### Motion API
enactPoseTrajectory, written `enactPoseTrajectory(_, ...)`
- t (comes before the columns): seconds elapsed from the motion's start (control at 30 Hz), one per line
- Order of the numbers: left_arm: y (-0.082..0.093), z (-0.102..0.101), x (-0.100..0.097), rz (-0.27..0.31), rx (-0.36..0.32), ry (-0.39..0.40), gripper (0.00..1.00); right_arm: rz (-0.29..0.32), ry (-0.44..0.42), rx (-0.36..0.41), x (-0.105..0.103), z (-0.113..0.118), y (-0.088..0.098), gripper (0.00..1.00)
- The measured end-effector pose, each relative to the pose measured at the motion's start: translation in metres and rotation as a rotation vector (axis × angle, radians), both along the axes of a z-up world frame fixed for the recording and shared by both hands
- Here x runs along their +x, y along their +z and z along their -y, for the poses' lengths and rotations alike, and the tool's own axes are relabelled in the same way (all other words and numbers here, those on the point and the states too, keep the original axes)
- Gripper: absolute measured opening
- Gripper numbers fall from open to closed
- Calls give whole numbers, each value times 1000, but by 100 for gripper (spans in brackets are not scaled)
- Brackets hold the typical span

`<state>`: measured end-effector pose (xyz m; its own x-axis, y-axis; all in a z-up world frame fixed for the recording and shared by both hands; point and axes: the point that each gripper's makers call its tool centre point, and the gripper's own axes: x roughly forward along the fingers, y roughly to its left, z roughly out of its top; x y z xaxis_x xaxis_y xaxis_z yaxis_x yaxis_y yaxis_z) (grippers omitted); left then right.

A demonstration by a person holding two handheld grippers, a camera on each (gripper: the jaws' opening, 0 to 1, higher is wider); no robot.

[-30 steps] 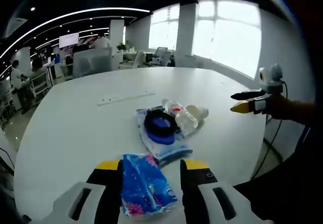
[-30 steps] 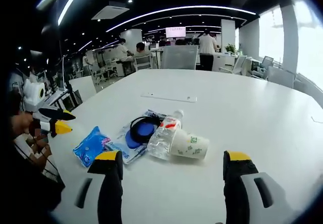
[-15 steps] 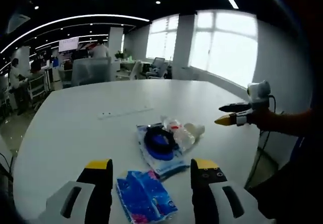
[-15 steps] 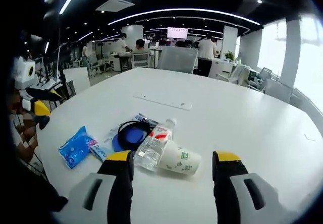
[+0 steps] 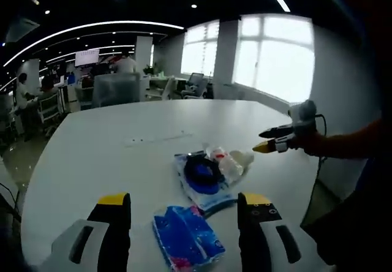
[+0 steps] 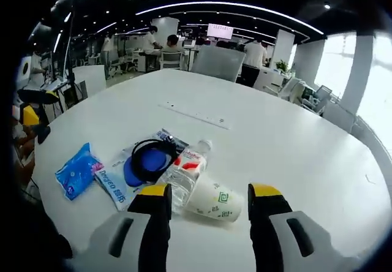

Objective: Arrange the tabletop items into an orderly group along one side of the table until the central work area is clear of visible clutter.

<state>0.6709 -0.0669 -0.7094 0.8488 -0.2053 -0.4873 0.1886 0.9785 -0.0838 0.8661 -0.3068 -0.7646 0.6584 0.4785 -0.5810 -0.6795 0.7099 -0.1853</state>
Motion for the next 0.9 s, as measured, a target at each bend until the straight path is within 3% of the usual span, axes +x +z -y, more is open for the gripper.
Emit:
enactPoseTrajectory(0.43, -10, -3, -9, -24, -19, 6, 68, -40, -3, -90, 7, -12, -31, 32)
enactPoseTrajectory(0.67, -17, -7, -18, -49, -15, 14, 64, 9, 6, -160, 13, -15, -40, 31)
enactPoseTrajectory(0.9, -24, -15, -23, -74, -11, 33, 61, 23, 53, -218, 12, -18, -51, 23)
